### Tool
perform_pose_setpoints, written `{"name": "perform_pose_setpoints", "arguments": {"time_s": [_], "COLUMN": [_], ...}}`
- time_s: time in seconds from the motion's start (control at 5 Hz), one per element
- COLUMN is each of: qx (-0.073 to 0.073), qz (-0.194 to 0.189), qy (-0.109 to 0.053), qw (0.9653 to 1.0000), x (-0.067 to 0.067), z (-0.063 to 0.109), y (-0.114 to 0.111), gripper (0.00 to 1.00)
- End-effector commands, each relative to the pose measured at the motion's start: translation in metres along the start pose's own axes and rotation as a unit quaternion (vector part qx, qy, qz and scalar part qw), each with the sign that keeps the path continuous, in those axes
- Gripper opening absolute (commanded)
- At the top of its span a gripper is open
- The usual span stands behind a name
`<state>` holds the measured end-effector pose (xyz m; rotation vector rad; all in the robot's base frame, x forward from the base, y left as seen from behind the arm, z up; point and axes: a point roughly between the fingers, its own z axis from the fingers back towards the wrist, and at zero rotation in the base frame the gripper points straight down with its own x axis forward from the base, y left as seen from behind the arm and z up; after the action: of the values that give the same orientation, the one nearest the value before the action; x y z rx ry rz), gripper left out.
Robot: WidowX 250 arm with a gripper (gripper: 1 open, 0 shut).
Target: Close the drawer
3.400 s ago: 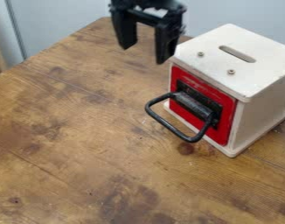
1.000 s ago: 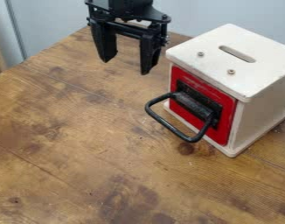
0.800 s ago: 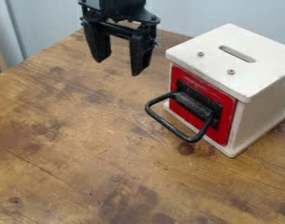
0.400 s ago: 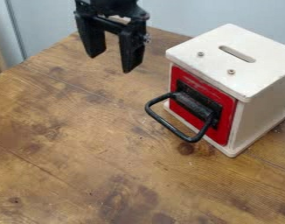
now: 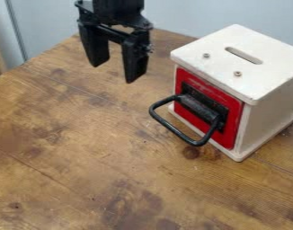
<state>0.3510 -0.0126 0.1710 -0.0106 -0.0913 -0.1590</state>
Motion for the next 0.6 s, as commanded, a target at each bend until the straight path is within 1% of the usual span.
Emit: {"name": "perform_pose_setpoints", "arguments": {"time_s": [0.0, 0.2, 0.4], "qx": [0.011, 0.009, 0.008], "qz": [0.022, 0.032, 0.035], "qy": [-0.041, -0.036, -0.036], "qw": [0.9988, 0.9988, 0.9987], "x": [0.006, 0.013, 0.023], "z": [0.026, 0.022, 0.021], "y": [-0.004, -0.011, -0.020], "gripper": [1.00, 1.00, 1.00]}}
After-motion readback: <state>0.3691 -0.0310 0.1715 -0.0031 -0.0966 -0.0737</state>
